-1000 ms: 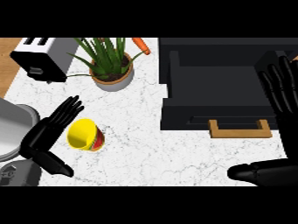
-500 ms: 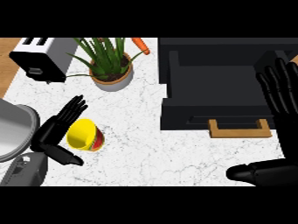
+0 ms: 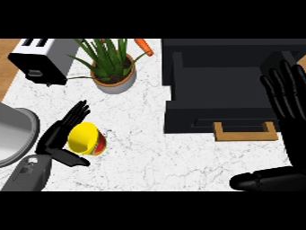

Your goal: Pick up the cup, place it into the drawer and close the drawer

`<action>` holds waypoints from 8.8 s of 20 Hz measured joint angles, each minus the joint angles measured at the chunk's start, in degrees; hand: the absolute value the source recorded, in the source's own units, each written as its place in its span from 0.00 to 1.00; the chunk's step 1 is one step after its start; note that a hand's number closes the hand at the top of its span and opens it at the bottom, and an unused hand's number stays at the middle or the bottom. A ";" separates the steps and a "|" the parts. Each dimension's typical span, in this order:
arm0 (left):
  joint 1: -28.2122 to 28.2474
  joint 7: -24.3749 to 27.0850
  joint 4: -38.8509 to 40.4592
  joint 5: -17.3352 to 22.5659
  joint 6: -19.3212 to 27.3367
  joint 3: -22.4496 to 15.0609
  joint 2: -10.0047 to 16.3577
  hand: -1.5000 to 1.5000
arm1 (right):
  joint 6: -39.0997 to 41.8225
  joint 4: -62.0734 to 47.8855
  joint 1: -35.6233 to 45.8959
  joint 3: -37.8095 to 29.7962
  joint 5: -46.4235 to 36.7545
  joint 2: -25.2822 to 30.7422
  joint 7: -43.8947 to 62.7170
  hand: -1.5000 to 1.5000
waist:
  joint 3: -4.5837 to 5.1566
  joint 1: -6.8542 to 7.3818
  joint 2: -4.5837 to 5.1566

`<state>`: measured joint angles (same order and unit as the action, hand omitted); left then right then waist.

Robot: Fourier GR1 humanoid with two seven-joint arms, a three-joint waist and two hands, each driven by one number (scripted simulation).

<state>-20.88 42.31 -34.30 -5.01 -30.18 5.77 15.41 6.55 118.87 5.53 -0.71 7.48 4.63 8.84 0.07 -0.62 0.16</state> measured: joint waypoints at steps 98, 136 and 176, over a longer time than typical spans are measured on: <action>-34.45 -34.00 -28.89 17.24 45.04 -10.13 -15.33 1.00 | 2.18 -0.32 -1.13 -4.49 2.40 1.43 0.15 0.00 | -0.09 -0.21 -0.07; -54.78 -24.66 11.11 38.95 58.61 -39.52 -15.41 0.00 | 4.37 -4.31 3.29 -3.41 4.41 1.00 -1.82 0.00 | -0.20 -6.06 1.32; -13.42 -24.78 -41.03 51.09 52.58 -27.30 7.70 0.00 | 14.14 -4.72 -2.35 0.04 -11.12 10.88 -2.93 1.00 | -0.08 2.17 -0.47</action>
<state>-34.29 17.53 -75.33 46.08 22.41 -21.53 23.11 20.70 114.15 3.18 -0.67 -3.64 15.50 5.91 -0.01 1.55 -0.31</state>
